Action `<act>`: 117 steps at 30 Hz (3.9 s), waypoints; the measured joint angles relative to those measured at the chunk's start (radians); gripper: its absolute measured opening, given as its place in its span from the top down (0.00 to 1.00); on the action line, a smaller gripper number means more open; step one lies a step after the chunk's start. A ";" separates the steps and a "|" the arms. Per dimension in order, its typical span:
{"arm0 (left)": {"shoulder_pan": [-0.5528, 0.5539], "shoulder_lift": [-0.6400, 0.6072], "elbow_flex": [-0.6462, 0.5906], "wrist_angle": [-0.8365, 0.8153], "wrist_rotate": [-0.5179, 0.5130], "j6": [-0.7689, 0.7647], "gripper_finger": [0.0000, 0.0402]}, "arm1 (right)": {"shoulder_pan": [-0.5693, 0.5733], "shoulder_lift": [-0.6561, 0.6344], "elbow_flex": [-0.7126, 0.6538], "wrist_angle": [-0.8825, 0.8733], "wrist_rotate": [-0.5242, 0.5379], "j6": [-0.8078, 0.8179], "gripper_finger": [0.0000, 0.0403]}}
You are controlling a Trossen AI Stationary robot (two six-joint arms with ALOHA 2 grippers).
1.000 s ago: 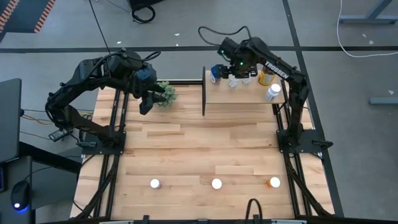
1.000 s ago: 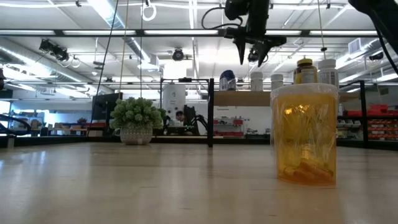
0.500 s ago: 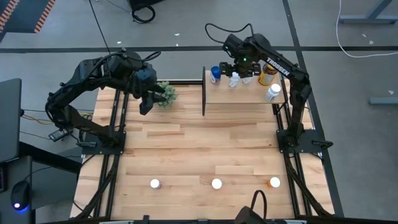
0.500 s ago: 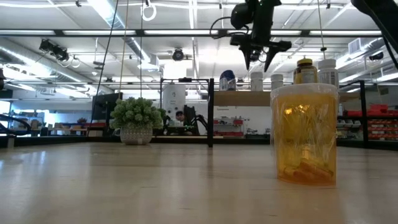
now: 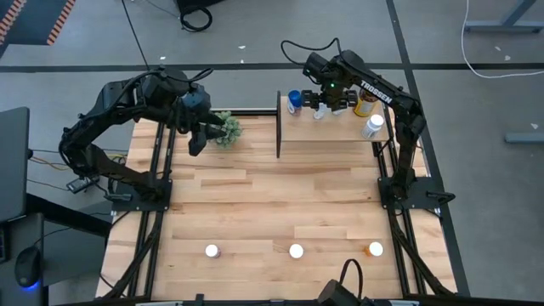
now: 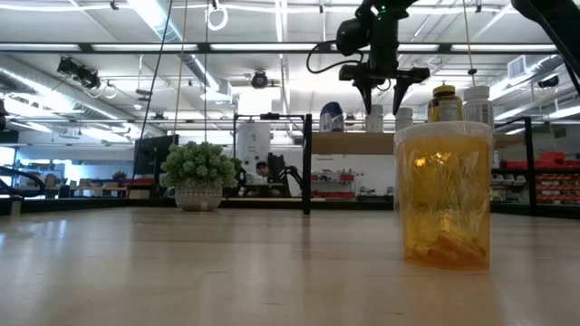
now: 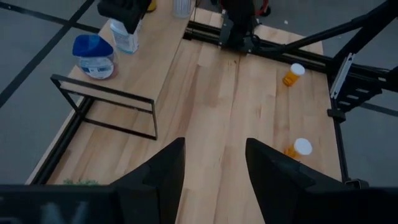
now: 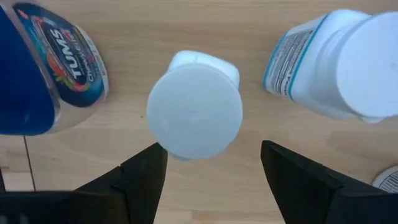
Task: Pick and place medicine bottles onto shelf by color
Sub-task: Put the white and blue medicine bottle on the shelf, then put the pink medicine bottle on the shelf
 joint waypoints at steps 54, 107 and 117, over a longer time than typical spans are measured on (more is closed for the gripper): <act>-0.003 -0.001 0.000 0.001 0.001 -0.037 0.56 | -0.001 0.000 0.000 0.112 0.065 -0.072 0.49; -0.002 -0.035 0.000 -0.008 0.001 -0.083 0.56 | 0.021 0.000 0.015 0.115 0.098 -0.107 0.34; -0.003 -0.033 0.000 -0.008 0.001 -0.141 0.57 | 0.100 0.000 0.016 0.041 0.093 -0.095 0.34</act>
